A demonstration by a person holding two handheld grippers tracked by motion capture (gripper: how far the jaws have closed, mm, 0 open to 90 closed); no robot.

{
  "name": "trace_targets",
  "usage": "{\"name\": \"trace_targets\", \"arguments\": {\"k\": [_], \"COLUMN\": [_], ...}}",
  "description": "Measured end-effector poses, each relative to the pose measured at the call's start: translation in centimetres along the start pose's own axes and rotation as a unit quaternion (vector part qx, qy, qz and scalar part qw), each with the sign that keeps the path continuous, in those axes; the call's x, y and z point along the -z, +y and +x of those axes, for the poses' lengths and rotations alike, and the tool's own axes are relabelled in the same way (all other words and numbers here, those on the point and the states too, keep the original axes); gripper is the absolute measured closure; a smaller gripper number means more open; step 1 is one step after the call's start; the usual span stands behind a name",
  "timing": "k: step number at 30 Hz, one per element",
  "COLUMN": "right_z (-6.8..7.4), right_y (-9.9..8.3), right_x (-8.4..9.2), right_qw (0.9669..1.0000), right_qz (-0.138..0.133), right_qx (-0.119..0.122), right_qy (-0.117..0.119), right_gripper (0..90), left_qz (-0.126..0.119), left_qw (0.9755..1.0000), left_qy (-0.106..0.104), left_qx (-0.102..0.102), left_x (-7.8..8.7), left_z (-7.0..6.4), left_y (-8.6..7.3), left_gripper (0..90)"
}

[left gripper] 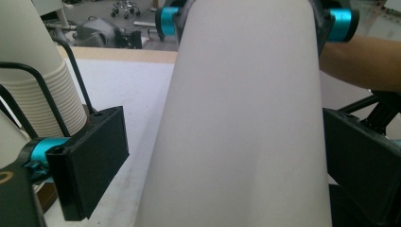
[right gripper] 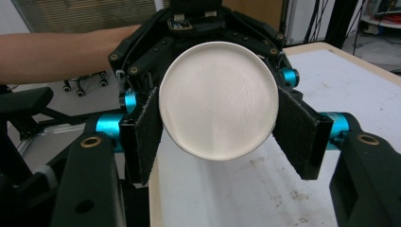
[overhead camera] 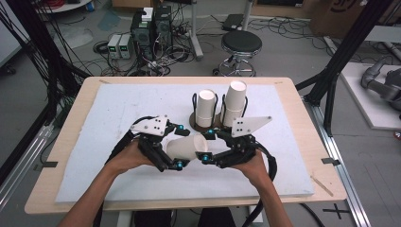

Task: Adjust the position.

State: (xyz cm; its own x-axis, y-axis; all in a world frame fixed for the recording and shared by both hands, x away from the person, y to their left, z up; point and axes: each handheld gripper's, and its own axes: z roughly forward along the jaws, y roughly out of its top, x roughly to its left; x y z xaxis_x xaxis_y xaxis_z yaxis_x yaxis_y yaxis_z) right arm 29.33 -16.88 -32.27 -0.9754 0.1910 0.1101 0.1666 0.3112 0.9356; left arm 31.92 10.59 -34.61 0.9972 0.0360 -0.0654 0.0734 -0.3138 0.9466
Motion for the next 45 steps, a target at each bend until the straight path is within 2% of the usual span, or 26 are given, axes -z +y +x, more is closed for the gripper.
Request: {"name": "trace_targets", "arguments": {"k": [6,16,19,21,30,31,32,33,34,38,45], "right_z": [-0.1,0.0,0.0,0.0,0.1,0.1,0.1,0.2,0.2,0.2,0.4], "right_y": [0.0,0.0,0.0,0.0,-0.1,-0.1,0.0,0.0,0.1,0.1,0.0], "right_x": [0.4,0.2,0.0,0.0,-0.1,-0.1,-0.3,-0.4,-0.3,-0.1,0.3], "right_qw": [1.0000,1.0000,1.0000,1.0000,0.9999,0.9999,0.9998,0.9998,0.9997,0.9996,0.9992], "right_qz": [-0.005,-0.004,-0.001,-0.001,0.003,0.001,0.006,0.011,0.021,0.018,0.031], "right_qx": [-0.002,0.001,0.004,0.002,0.009,0.013,0.016,0.013,0.015,0.012,0.023], "right_qy": [-0.002,0.002,0.003,0.004,0.003,0.001,0.002,-0.004,-0.006,-0.015,-0.014], "right_gripper": [37.6,37.6,37.6,37.6,36.7,33.8,20.8,13.4,13.6,13.6,13.6], "left_qz": [0.003,0.014,0.017,0.018,0.028,0.029,0.031,0.031,0.030,0.031,0.037], "left_qw": [1.0000,0.9999,0.9996,0.9996,0.9992,0.9992,0.9992,0.9992,0.9993,0.9993,0.9991], "left_qy": [0.003,0.000,-0.018,-0.019,-0.016,-0.012,-0.009,-0.009,-0.007,-0.004,0.003], "left_qx": [0.005,0.000,-0.012,-0.010,-0.025,-0.025,-0.023,-0.021,-0.020,-0.023,-0.022], "left_x": [0.1,0.1,0.2,0.2,0.4,0.4,0.4,0.4,0.5,0.7,1.1], "left_z": [0.0,-0.1,-0.1,-0.2,-0.1,-0.1,-0.1,-0.1,-0.1,-0.1,-0.2], "left_y": [-0.7,-0.7,-0.7,-0.7,-0.7,-0.7,-0.7,-0.7,-0.7,-0.7,-0.7], "left_gripper": [4.9,4.9,22.3,22.4,26.6,26.7,26.7,26.7,27.0,27.2,27.4]}}
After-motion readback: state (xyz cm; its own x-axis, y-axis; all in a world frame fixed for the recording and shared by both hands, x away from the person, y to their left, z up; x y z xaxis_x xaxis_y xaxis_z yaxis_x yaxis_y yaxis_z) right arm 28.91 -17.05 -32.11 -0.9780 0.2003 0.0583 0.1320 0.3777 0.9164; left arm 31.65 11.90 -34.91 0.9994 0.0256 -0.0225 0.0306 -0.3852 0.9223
